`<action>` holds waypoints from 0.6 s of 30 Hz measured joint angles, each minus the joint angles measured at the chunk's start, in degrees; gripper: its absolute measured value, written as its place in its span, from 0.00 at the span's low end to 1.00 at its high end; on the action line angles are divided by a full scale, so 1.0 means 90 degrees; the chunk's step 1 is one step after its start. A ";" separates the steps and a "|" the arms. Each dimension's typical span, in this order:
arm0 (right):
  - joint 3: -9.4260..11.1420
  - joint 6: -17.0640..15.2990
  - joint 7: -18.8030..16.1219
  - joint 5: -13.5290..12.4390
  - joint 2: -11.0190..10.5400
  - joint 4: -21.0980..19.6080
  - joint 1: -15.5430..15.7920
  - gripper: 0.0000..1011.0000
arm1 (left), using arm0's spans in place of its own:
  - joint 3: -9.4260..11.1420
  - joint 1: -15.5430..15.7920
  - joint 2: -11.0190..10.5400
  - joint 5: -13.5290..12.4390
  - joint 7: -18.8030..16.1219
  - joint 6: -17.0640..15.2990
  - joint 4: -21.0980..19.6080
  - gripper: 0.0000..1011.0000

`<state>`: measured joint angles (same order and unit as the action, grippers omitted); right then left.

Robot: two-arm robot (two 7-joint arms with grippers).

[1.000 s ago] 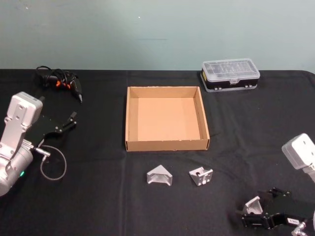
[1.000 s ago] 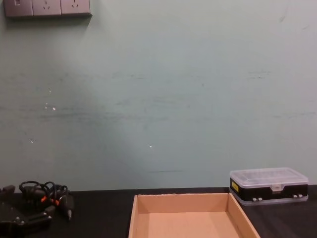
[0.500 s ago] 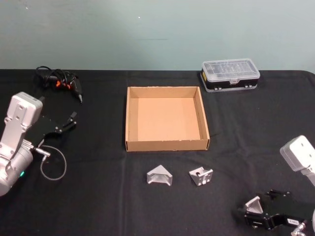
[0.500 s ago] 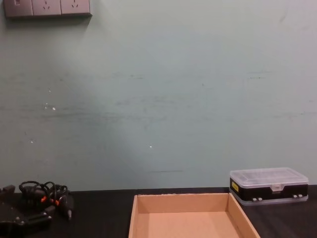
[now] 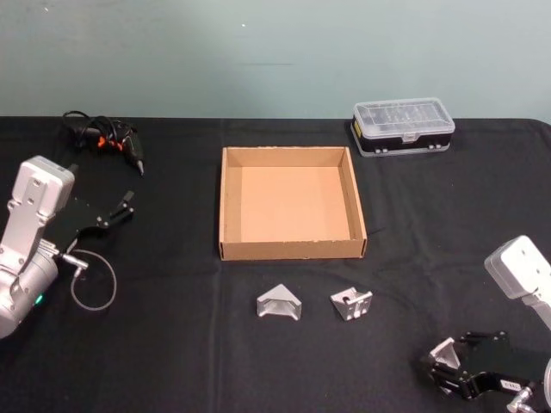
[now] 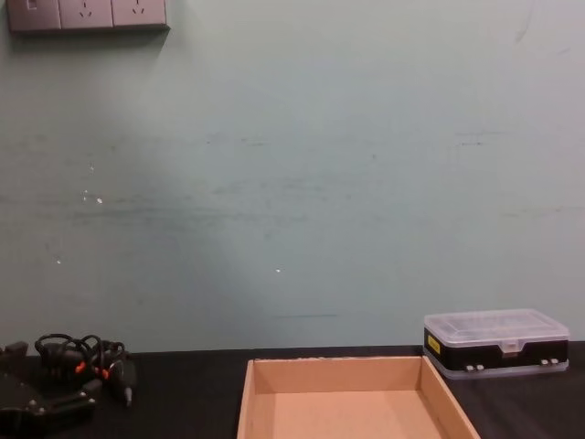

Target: Use one hand to pick up the angle iron from the table and place it into the box.

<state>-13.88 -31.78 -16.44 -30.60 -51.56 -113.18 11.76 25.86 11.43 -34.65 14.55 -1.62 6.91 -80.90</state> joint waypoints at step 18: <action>0.0643 0.0128 0.0064 0.0220 0.0096 -0.0648 0.0091 0.45 | 0.0000 0.0000 0.0000 0.0000 0.0000 0.0000 0.0000 0.99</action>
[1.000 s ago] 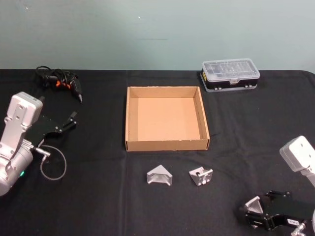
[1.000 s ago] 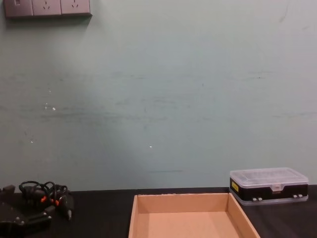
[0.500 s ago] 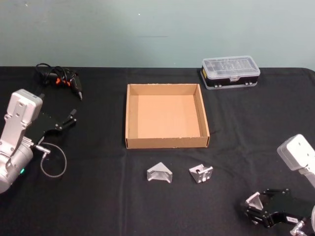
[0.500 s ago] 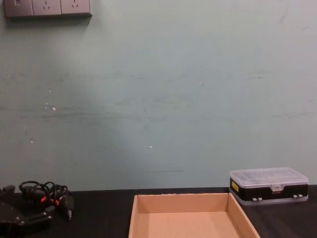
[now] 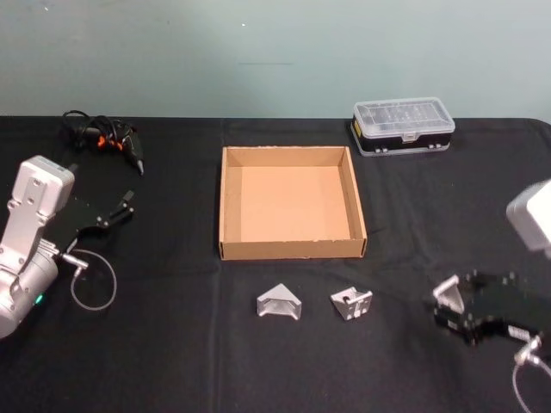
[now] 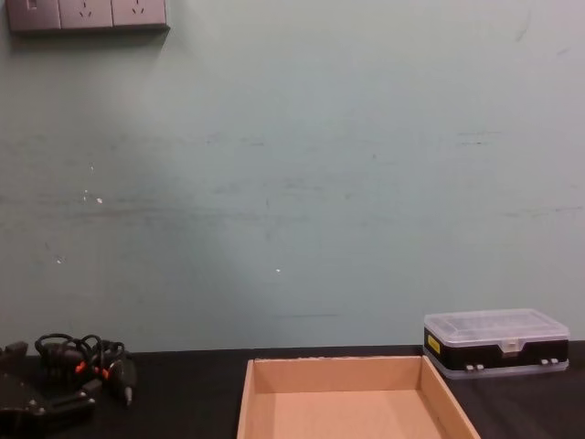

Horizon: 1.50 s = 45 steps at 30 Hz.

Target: Use one hand to pick up the angle iron from the table and place it into the box.

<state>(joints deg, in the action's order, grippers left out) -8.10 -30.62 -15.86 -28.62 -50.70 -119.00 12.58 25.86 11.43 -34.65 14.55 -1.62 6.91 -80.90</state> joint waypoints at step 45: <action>-0.2206 0.0605 -0.0650 0.1900 0.2790 0.3657 -0.4268 0.45 | 0.0000 0.0000 0.0000 0.0000 0.0000 0.0000 0.0000 0.99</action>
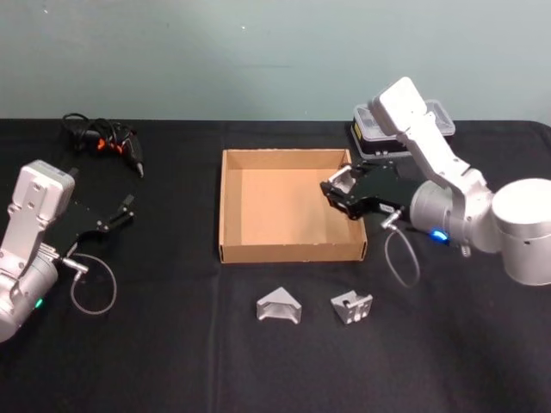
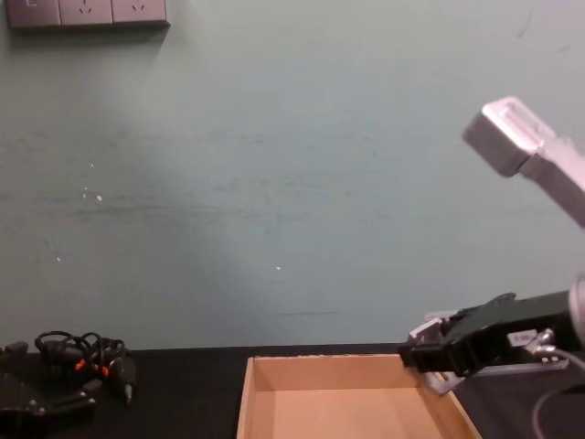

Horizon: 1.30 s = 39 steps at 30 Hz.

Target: Use one hand to pick up the angle iron from the table and place it into the box.

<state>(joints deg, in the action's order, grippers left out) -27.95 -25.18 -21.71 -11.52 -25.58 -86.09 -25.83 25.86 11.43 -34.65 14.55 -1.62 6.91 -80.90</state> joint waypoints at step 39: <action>-0.0006 0.0125 -0.0375 0.0585 0.0711 0.1399 -0.0392 0.45 | 0.0000 0.0000 0.0000 0.0000 0.0000 0.0000 0.0000 0.99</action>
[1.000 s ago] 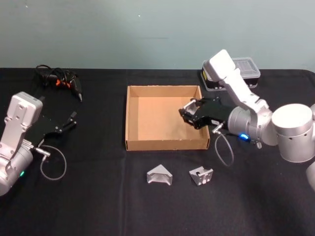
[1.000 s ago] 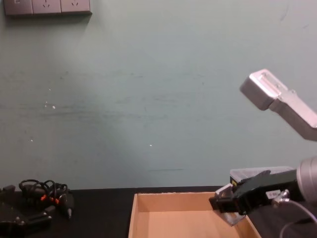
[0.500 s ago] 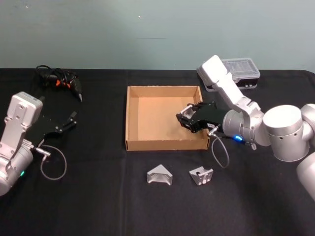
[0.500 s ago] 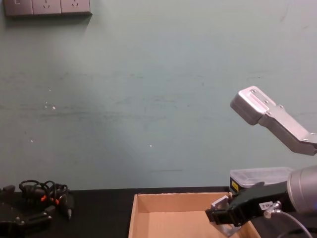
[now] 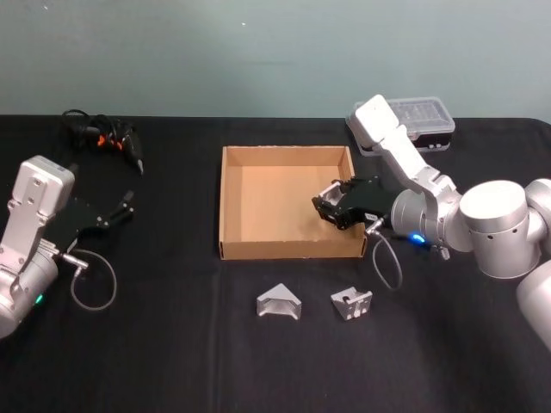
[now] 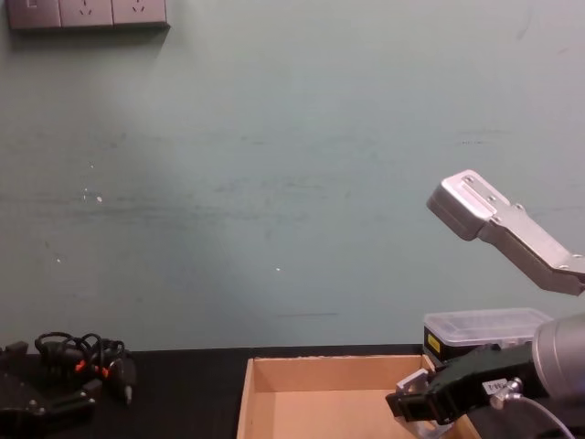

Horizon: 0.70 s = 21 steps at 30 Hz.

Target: Use one hand to pick up the angle iron from the table and place it into the box.

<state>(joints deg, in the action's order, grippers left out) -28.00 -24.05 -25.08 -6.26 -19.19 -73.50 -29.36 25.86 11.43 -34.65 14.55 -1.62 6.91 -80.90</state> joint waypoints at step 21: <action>0.0270 0.0020 0.0000 0.0030 0.0020 -0.0195 0.0138 0.91 | 0.0000 0.0000 0.0000 0.0000 0.0000 0.0000 0.0000 0.99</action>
<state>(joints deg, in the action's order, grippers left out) -25.57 -23.87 -25.08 -5.98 -19.01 -75.26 -28.12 25.86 11.43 -34.65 14.55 -1.62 6.91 -80.90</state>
